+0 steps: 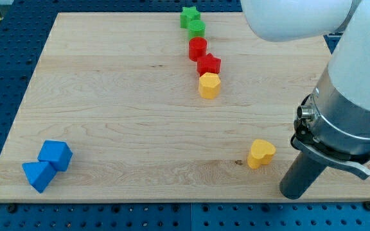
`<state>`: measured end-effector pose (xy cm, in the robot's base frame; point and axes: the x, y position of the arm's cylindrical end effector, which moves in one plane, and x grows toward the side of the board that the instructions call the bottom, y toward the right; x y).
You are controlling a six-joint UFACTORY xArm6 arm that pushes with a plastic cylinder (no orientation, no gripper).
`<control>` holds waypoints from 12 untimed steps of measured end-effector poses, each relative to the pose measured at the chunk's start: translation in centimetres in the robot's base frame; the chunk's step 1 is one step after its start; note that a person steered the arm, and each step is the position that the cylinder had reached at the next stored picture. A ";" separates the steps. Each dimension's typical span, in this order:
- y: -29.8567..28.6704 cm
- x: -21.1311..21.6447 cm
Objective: Move yellow heart towards yellow hexagon
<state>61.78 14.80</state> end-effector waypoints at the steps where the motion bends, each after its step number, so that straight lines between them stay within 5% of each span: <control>1: -1.5 -0.7; 10: -0.6 -7.8; 12: -5.2 -8.7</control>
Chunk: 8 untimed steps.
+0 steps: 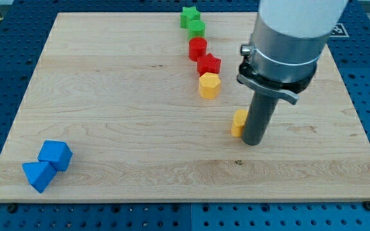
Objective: Move yellow heart towards yellow hexagon
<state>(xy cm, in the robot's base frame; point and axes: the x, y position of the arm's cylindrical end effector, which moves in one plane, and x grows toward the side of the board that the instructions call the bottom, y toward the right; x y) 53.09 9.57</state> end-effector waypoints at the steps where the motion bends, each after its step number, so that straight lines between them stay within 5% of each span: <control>1: -1.3 0.0; 4: 4.1 -0.4; 8: 0.3 -2.2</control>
<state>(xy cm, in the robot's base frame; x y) 50.85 9.85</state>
